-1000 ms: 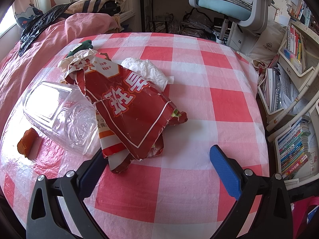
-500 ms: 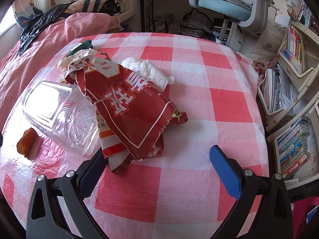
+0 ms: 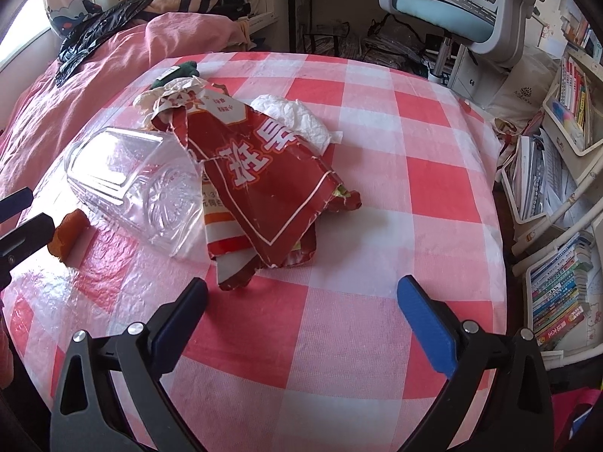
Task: Collect trash
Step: 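Move the right tool toward the clear bottle while the left approaches the orange peel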
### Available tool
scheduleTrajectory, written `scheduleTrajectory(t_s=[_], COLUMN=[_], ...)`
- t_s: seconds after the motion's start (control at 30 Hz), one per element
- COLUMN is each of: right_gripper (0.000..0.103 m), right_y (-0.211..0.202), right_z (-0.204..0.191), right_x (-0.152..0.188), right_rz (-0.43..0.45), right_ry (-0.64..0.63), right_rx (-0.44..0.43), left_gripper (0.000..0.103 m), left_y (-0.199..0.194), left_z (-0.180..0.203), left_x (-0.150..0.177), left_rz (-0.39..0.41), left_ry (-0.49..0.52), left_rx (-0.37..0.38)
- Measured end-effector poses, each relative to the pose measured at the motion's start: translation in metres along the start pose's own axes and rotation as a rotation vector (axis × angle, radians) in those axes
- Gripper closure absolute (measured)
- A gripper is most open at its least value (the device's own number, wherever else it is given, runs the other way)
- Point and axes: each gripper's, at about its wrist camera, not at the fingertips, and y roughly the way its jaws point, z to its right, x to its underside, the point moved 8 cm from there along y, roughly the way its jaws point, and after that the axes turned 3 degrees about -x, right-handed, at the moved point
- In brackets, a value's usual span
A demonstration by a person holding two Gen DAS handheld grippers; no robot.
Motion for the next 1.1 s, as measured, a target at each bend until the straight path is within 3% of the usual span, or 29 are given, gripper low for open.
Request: scheduleTrajectory(t_s=[1.1], right_gripper=[0.006], right_y=[-0.028], right_z=[-0.032], right_x=[-0.017], right_rz=[0.148], right_ry=[-0.116], right_rx=[-0.064], left_gripper=[0.008], left_y=[0.008], left_z=[0.001], left_x=[0.006], left_rz=[-0.034], left_ry=[0.01], left_rx=[-0.006])
